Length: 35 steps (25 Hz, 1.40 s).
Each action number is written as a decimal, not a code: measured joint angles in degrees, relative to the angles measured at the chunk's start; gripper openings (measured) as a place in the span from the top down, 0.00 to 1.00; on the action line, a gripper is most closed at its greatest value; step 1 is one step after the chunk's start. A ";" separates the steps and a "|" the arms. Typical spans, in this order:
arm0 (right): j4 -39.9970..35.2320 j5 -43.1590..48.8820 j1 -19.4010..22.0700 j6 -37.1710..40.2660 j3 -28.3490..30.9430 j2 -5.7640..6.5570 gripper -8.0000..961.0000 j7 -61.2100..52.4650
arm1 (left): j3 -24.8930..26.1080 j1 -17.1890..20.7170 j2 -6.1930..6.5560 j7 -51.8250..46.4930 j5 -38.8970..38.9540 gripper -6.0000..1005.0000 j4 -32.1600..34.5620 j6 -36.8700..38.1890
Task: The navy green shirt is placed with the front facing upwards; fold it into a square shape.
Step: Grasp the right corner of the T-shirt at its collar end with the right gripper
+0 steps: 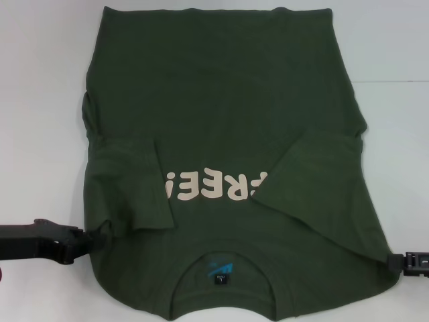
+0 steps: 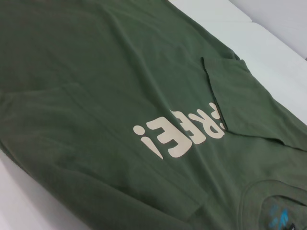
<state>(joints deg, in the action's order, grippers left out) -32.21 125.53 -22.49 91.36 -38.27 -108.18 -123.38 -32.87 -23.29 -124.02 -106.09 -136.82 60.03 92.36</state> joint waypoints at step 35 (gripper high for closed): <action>0.21 4.55 -3.35 -1.61 0.79 -1.73 0.13 -1.94 | 0.00 -0.10 0.09 0.53 0.17 0.93 -0.70 -1.22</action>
<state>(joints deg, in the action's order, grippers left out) -32.00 130.08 -25.84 89.75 -37.49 -109.92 -125.32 -32.87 -23.39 -123.93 -105.56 -136.65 59.32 91.13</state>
